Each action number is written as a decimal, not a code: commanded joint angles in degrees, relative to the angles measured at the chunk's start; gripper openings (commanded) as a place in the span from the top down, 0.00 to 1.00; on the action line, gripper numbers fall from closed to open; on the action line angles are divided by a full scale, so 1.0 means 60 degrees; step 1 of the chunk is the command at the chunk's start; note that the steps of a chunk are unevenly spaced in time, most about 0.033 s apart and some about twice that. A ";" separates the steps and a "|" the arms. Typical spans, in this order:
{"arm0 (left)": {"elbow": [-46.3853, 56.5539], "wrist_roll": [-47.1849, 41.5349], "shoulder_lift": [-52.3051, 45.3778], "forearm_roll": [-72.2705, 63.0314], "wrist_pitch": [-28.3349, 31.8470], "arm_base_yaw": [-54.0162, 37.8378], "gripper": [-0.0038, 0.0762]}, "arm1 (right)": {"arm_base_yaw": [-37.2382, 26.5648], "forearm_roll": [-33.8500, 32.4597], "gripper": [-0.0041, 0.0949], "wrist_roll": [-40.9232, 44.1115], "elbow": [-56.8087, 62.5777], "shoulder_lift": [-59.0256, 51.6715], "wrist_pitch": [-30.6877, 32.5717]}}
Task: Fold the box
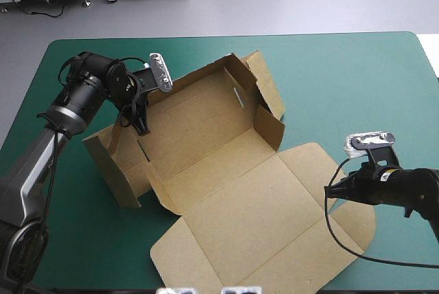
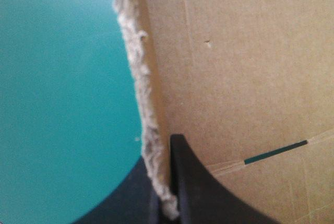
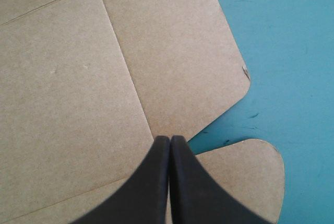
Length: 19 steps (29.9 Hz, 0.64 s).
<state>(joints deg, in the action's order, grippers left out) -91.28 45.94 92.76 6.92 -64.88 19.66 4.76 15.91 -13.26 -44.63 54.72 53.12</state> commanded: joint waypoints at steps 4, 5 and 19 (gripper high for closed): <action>-0.0310 0.0083 -0.0787 0.1151 0.0624 0.0761 0.96 | -0.0013 0.0125 0.96 -0.0102 -0.0327 -0.0079 -0.0242; -0.0310 0.0083 -0.0874 0.1369 0.0835 0.0834 0.96 | -0.0013 0.0125 0.96 -0.0102 -0.0327 -0.0079 -0.0220; 0.0554 0.0270 -0.1594 0.1522 0.1502 0.1769 0.96 | -0.0013 0.1279 0.96 -0.0533 -0.0347 -0.0079 -0.0177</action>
<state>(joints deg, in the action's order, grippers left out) -88.93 47.91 86.13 15.41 -58.57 27.95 4.76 19.98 -14.99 -44.63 54.72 53.31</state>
